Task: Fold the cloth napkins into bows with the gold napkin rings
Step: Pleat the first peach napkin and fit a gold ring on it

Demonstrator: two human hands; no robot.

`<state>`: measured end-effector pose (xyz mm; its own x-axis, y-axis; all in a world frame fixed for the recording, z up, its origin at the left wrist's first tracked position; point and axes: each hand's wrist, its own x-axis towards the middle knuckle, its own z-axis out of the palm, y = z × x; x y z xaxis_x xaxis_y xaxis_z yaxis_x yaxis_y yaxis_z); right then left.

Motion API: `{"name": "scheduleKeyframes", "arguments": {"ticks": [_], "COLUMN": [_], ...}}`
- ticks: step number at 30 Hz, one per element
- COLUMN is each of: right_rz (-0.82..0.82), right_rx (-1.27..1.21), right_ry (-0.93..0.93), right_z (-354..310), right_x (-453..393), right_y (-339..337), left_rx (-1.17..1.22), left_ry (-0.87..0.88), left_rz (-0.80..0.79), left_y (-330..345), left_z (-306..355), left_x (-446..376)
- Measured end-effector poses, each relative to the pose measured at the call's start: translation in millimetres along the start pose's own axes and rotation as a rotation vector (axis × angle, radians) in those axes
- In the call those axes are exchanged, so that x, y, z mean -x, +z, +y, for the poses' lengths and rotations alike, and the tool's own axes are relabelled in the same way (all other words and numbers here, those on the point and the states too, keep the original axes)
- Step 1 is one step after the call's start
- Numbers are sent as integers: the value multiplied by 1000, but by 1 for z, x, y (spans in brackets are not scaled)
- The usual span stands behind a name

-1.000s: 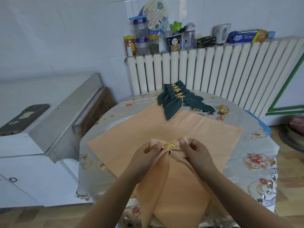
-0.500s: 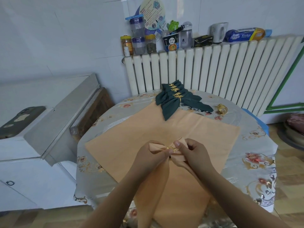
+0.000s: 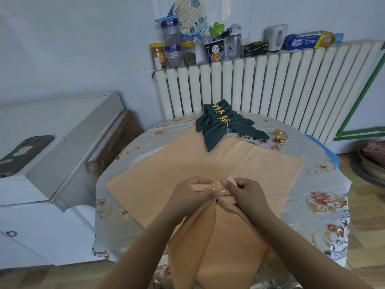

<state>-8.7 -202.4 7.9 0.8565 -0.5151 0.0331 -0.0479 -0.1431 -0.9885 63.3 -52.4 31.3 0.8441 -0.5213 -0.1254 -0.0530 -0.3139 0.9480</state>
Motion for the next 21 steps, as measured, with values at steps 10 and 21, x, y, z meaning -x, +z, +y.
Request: {"name": "scheduleKeyframes", "arguments": {"ticks": [10, 21], "right_rz": [176, 285], "right_rx": [39, 86], "right_ry": [7, -80], "right_z": [1, -1], "right_x": [-14, -47], "right_y": [-1, -9], "left_rx": [146, 34], "left_ry": [53, 131], "left_rz": [360, 384], "left_y": [7, 17], "left_z": [-16, 0], "left_x": [-9, -50]}}
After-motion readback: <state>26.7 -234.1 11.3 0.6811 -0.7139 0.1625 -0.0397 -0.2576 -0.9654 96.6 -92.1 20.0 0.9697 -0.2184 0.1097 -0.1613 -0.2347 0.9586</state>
